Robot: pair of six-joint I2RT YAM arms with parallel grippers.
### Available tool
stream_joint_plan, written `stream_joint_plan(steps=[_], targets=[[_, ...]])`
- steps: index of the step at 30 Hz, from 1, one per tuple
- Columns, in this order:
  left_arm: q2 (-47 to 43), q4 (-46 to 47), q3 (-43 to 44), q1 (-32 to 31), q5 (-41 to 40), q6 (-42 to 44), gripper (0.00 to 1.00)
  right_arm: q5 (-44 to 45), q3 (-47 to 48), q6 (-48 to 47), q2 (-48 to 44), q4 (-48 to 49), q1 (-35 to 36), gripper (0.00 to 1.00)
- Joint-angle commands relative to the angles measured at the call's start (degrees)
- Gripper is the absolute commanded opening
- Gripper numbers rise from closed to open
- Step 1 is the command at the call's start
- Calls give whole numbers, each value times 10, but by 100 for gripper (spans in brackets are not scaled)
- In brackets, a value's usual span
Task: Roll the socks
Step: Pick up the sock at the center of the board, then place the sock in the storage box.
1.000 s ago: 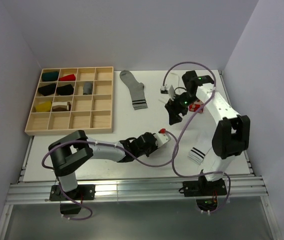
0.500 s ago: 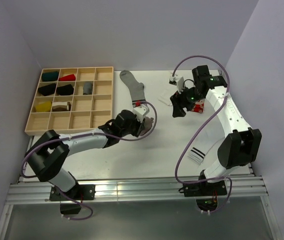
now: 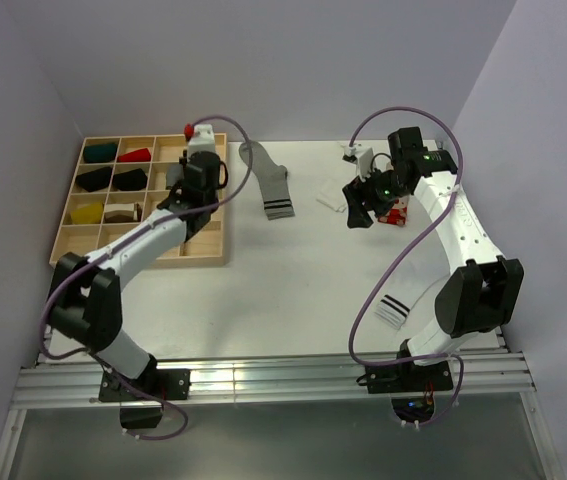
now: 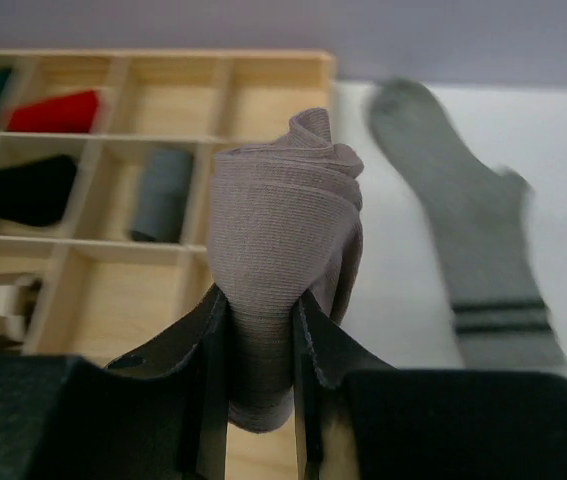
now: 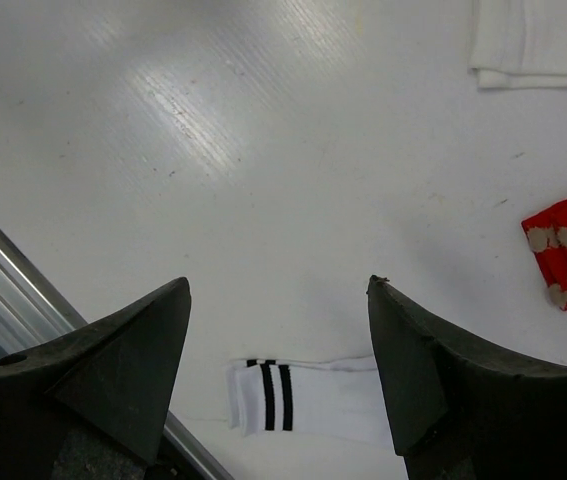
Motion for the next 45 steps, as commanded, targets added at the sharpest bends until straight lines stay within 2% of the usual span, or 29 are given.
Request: stream_joint_plan(steps=[1,6,10,15,29,34,45], targets=[[60,-10,90,20,-182,27,0,4,20,12,-14,21,-4,79],[215,-36,218,30,-311,100,0,6,21,13,-12,17,-4,79],[298,-48,314,40,-344,165,0,7,15,9,-11,13,-4,79],[369,-8,344,40,-376,244,0,6,4,7,-10,13,-4,79],[452,-94,376,39,-330,211,0,-2,-19,6,-3,18,-4,79],[484,-151,420,40,-298,166,0,3,-38,4,-11,25,-4,79],[513,-282,499,55,-136,42,0,18,-68,2,-34,36,-4,79]])
